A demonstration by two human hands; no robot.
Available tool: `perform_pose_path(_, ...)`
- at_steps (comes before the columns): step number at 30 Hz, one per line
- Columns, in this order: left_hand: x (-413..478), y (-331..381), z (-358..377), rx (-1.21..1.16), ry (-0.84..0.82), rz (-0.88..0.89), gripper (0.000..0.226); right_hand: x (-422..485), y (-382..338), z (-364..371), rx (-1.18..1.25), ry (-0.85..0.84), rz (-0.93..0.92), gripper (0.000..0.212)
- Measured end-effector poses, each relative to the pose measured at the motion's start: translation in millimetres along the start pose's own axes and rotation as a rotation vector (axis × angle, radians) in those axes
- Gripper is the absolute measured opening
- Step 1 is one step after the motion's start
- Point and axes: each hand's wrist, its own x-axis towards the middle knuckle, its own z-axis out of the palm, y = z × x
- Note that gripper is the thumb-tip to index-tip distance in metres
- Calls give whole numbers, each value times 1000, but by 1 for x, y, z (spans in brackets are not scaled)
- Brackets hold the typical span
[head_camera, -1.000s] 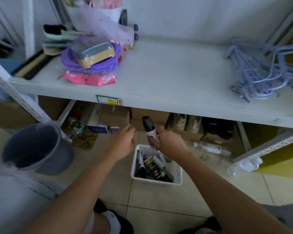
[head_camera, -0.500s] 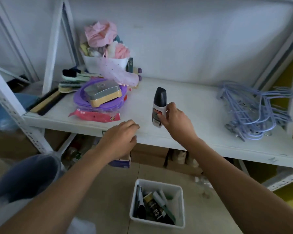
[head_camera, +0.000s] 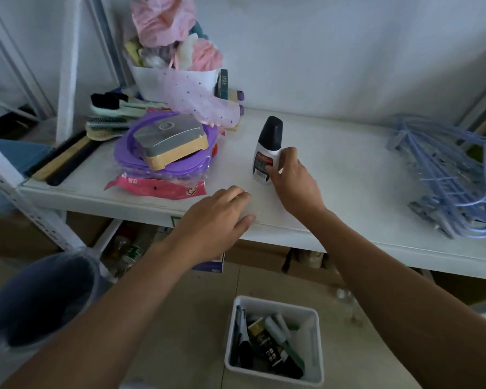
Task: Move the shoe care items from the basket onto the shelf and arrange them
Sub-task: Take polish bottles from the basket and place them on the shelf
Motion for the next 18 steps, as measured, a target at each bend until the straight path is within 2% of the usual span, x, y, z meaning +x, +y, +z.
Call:
perform_pose_path(3,-1,8,1,7,-5,-28,61,-10,4,-5,-2,-18,3,37)
perform_pose_path(7,-11,23,3,37,-20,-52,63,-39,8,-26,-41,-20,-81,43)
perform_pose_path(12,-37,46,5,-6,-30,-34,57,-86,9,-58,-161,2,-214,30)
perform_pose_path(18,-66,64,24,16,-145,89,51,-148,12,-56,-301,-152,-289,20)
